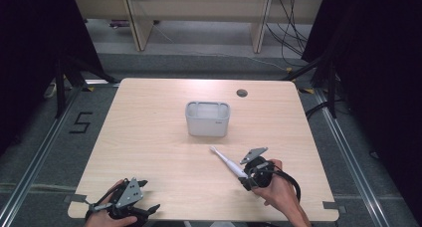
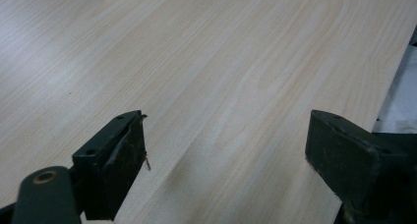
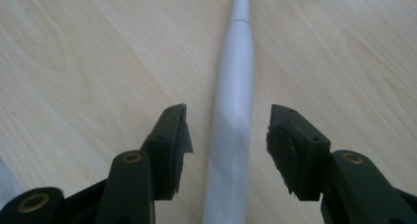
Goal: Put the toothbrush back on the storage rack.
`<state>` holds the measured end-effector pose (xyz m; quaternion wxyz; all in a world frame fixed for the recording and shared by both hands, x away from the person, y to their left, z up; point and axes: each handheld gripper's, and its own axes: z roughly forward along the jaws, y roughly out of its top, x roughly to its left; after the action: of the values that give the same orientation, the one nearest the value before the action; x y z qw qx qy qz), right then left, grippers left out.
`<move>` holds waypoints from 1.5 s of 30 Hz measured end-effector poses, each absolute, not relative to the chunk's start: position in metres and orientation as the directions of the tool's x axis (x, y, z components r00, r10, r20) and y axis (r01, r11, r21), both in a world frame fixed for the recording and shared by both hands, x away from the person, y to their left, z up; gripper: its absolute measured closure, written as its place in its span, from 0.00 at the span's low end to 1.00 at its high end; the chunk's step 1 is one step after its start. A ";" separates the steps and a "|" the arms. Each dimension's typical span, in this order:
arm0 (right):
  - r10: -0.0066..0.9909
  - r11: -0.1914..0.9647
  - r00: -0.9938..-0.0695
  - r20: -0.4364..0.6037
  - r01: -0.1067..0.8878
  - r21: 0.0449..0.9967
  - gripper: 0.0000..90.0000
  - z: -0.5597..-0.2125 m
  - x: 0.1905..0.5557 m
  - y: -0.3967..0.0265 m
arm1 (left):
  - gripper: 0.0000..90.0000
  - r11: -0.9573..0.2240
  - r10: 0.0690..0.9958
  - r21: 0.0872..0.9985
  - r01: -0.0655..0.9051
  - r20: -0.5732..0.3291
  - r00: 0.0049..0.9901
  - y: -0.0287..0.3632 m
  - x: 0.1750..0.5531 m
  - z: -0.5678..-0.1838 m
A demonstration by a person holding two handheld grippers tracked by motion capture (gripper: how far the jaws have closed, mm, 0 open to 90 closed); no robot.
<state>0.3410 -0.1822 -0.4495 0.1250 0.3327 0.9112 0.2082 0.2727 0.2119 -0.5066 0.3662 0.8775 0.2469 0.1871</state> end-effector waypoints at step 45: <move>0.577 0.805 -0.817 -0.003 0.568 0.170 0.72 -0.477 0.407 -0.146 | 0.16 -0.599 0.567 0.746 0.291 0.138 0.812 0.211 0.273 -0.507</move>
<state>0.4066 -0.1460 -0.4770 0.0274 0.3013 0.9497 0.0808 0.2730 0.2110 -0.5069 0.3746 0.8751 0.2451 0.1840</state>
